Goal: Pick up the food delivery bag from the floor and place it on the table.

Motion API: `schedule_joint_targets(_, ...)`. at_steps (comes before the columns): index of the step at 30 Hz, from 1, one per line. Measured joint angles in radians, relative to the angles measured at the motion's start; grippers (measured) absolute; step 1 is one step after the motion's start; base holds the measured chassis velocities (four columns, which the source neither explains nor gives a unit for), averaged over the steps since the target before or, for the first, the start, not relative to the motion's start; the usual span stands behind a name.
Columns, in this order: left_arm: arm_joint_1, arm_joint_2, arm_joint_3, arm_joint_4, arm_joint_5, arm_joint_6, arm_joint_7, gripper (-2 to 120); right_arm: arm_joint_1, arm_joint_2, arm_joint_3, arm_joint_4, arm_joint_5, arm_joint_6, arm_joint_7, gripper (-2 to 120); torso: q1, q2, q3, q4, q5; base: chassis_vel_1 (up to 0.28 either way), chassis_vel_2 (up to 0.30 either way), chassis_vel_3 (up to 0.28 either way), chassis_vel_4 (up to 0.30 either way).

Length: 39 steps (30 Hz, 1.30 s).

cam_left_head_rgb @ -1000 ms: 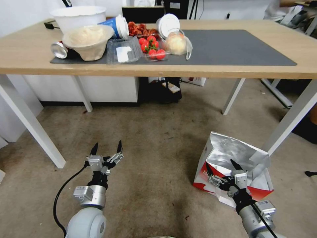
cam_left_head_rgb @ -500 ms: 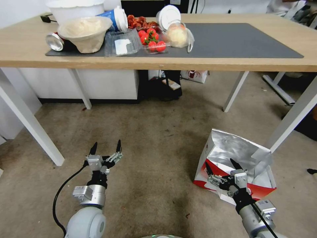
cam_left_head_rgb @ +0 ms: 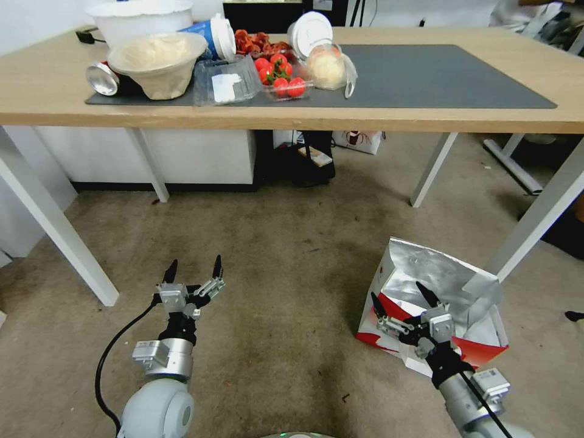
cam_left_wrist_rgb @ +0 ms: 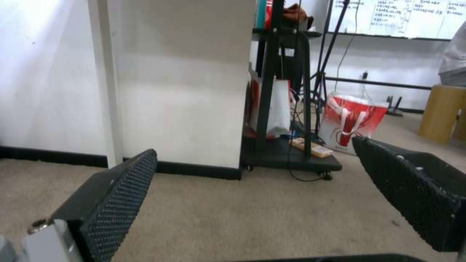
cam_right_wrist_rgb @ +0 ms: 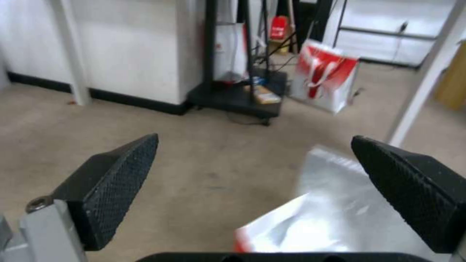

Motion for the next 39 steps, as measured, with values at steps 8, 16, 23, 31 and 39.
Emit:
schedule_joint_targets(8, -0.011, 0.006, 0.023, -0.027, 0.034, 0.022, -0.08, 100, 0.113, -0.359, 0.193, -0.121, 0.05, -0.055, 0.024, 100, 0.001, 0.002, 0.0, 0.0, 0.0003, 0.0, 0.0, 0.0, 0.0)
schedule_joint_targets(16, -0.036, 0.023, 0.066, -0.035, 0.062, 0.037, -0.068, 100, 0.205, -0.589, 0.209, -0.276, 0.081, -0.178, 0.033, 100, 0.001, 0.004, 0.0, 0.0004, 0.0002, 0.0, 0.0, 0.0, 0.0)
schedule_joint_targets(23, -0.065, 0.048, 0.113, -0.03, 0.056, 0.067, -0.059, 100, 0.235, -0.648, 0.176, -0.372, 0.035, -0.26, 0.028, 100, 0.001, 0.005, 0.0, -0.0005, -0.0003, 0.0, 0.0, 0.0, 0.0)
schedule_joint_targets(31, -0.074, 0.049, 0.108, -0.025, 0.052, 0.071, -0.062, 100, 0.368, -0.706, 0.027, -0.501, 0.037, -0.288, 0.04, 100, 0.001, 0.005, 0.0, 0.0004, 0.0, 0.0, 0.0, 0.0, 0.0)
schedule_joint_targets(39, -0.115, 0.04, 0.118, 0.003, 0.049, 0.073, -0.064, 100, 0.457, -0.683, -0.092, -0.612, 0.024, -0.262, 0.038, 100, 0.001, 0.006, 0.0, 0.0001, -0.0003, 0.0, 0.0, 0.0, 0.0)
